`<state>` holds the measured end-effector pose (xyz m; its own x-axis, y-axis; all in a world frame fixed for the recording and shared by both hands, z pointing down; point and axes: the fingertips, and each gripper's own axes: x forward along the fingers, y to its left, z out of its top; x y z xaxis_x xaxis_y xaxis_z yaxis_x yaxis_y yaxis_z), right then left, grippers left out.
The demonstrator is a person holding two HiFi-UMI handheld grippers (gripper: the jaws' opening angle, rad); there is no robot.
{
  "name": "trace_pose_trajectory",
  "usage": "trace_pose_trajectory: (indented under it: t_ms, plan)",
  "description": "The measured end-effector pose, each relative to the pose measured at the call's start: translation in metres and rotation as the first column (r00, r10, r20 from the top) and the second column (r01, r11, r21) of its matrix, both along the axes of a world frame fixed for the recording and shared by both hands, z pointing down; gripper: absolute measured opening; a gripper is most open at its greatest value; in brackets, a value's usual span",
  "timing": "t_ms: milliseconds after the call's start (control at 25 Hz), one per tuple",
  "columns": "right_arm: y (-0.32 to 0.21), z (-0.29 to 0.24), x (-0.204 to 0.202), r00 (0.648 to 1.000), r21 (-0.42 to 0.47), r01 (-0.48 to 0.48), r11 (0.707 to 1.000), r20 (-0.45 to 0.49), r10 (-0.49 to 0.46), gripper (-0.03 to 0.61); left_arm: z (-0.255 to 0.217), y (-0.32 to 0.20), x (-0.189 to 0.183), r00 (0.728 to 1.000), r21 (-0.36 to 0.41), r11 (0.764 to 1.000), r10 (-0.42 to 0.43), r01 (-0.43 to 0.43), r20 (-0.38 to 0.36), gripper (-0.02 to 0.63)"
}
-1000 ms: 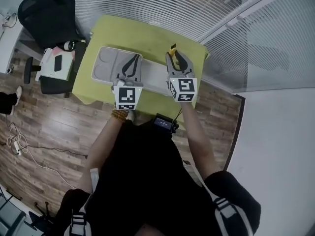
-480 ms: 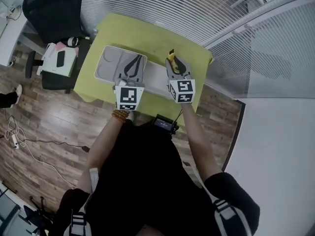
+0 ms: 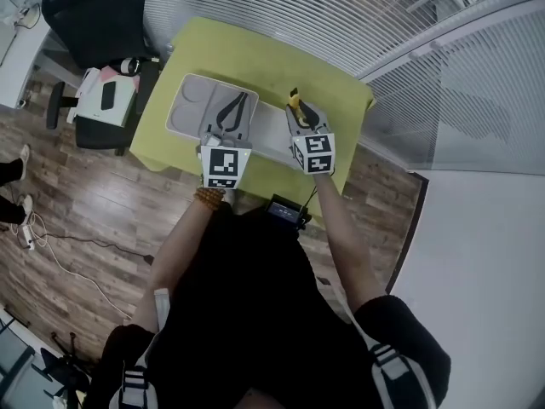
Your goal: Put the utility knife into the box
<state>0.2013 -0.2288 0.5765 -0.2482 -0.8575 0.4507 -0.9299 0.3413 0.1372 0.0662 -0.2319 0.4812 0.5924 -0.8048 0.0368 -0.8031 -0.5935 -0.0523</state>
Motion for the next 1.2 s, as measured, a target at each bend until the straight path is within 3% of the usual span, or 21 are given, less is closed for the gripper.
trace_pose_trajectory:
  t_ms: [1200]
  plan:
    - [0.02,0.11,-0.012,0.994,-0.242,0.091,0.966,-0.037,-0.103,0.109,0.012,0.013,-0.012,0.997,-0.015,0.999,-0.047,0.048,0.053,0.018]
